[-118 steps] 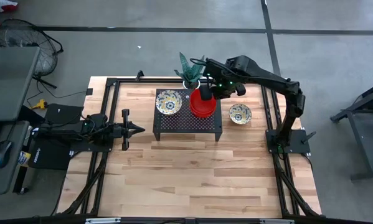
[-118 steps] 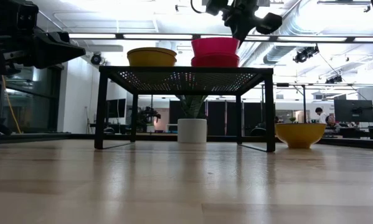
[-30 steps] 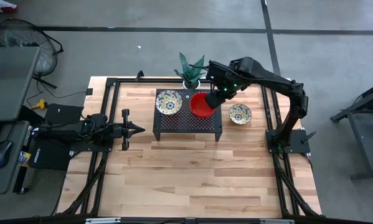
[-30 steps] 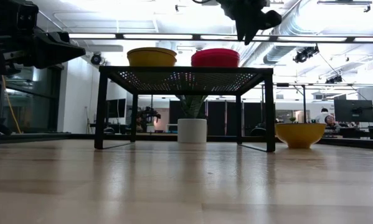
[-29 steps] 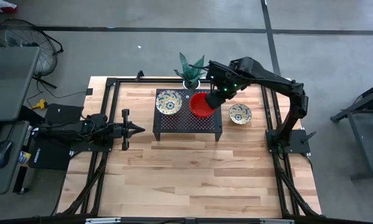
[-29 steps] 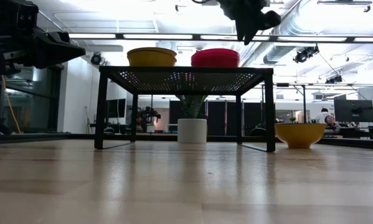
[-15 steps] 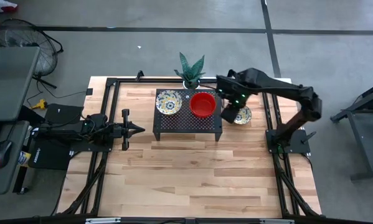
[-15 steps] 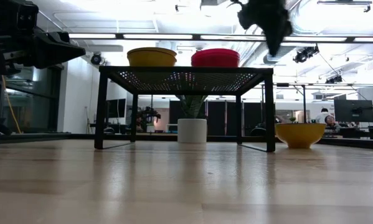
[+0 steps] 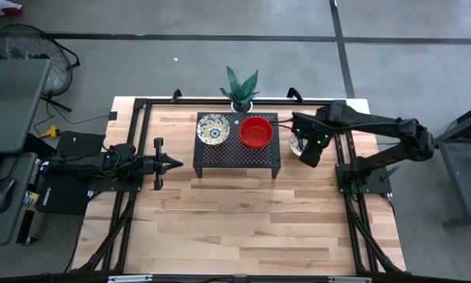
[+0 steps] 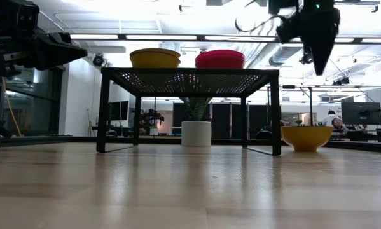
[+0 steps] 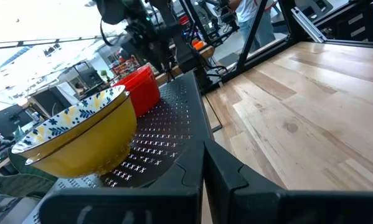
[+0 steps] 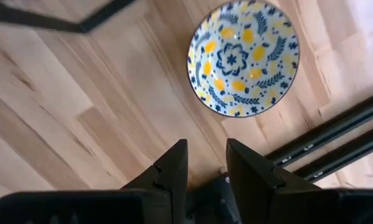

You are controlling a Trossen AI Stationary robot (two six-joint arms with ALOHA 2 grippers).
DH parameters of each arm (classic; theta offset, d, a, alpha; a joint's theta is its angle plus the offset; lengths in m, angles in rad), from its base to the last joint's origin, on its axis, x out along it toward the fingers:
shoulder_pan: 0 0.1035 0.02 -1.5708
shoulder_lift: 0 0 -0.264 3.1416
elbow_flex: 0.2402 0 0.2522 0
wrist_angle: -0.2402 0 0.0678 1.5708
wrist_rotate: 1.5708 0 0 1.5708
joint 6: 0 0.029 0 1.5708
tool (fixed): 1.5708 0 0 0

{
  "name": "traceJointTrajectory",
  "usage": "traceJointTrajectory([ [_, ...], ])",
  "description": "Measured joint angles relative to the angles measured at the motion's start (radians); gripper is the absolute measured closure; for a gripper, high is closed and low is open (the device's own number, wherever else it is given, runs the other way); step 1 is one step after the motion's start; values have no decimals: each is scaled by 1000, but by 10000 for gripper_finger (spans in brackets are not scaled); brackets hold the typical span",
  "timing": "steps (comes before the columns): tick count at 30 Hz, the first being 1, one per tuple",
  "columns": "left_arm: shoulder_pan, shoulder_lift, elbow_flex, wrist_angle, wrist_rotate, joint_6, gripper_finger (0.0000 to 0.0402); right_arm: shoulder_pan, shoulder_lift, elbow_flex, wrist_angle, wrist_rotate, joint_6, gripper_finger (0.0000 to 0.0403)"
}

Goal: Pick & Place Mini bowls
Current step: Stack the yellow bowl on the yellow bowls on the shelf

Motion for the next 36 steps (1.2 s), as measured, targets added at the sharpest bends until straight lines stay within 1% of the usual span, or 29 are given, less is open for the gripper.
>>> traceJointTrajectory([
  [3,0,0,0,0,0,0,401,0,-4,-66,61,-6,-29,304],
  [12,0,0,0,0,0,0,401,0,-4,-201,267,-53,-100,304],
  [16,0,0,0,0,0,0,401,0,-4,-250,343,-87,-186,304],
  [21,0,0,0,0,0,0,401,0,-4,-302,410,-120,-336,304],
  [23,0,0,0,0,0,0,401,0,-4,-320,428,-118,-362,304],
  [29,0,0,0,0,0,0,401,-2,-4,-337,443,-46,-389,304],
  [36,0,0,0,0,0,0,401,-27,29,-337,442,-47,-398,304],
])
